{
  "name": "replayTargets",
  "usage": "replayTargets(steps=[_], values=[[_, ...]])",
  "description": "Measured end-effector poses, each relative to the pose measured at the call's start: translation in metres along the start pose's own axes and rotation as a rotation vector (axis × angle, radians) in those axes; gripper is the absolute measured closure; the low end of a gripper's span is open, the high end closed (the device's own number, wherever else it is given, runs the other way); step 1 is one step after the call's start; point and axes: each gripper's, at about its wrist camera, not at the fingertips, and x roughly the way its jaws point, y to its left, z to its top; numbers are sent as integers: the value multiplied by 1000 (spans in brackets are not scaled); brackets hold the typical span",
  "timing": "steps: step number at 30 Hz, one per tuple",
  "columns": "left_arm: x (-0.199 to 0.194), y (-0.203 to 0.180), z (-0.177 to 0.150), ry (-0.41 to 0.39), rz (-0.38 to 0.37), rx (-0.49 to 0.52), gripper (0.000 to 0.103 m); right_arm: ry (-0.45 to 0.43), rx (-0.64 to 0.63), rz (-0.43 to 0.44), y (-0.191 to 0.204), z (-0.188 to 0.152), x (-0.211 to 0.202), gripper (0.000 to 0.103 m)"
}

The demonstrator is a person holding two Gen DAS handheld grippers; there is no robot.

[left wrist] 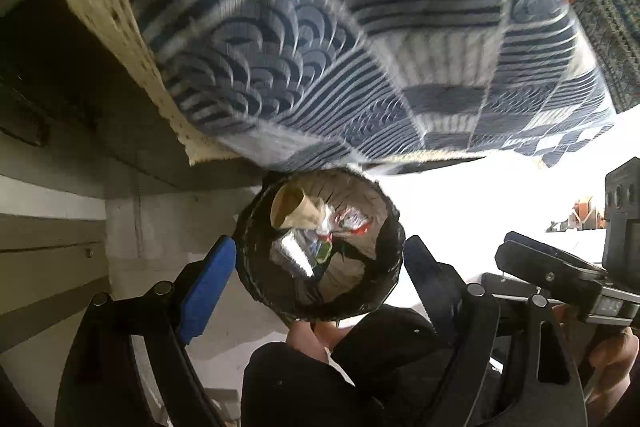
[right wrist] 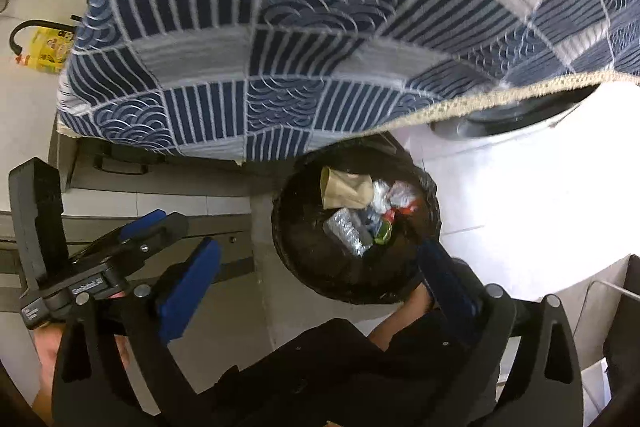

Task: Collect trash
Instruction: 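Raise both tools back up toward the counter, then grasp a white tissue with the left tool while the right tool grasps another tissue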

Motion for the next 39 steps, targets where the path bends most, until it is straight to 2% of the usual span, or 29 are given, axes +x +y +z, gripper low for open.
replayTargets(steps=[9, 16, 23, 34, 39], values=[[-58, -24, 9, -144, -33, 63, 19, -98, -74, 35, 21, 8, -46, 5], [-101, -42, 23, -249, -61, 124, 19, -224, -135, 68, 46, 19, -97, 5], [-139, -44, 37, -343, -82, 139, 19, -339, -185, 41, 69, 30, -138, 5], [-173, -37, 60, -403, -100, 105, 19, -410, -217, 4, 93, 46, -169, 5], [-184, -40, 76, -441, -99, 103, 19, -428, -245, -1, 104, 65, -180, 5]])
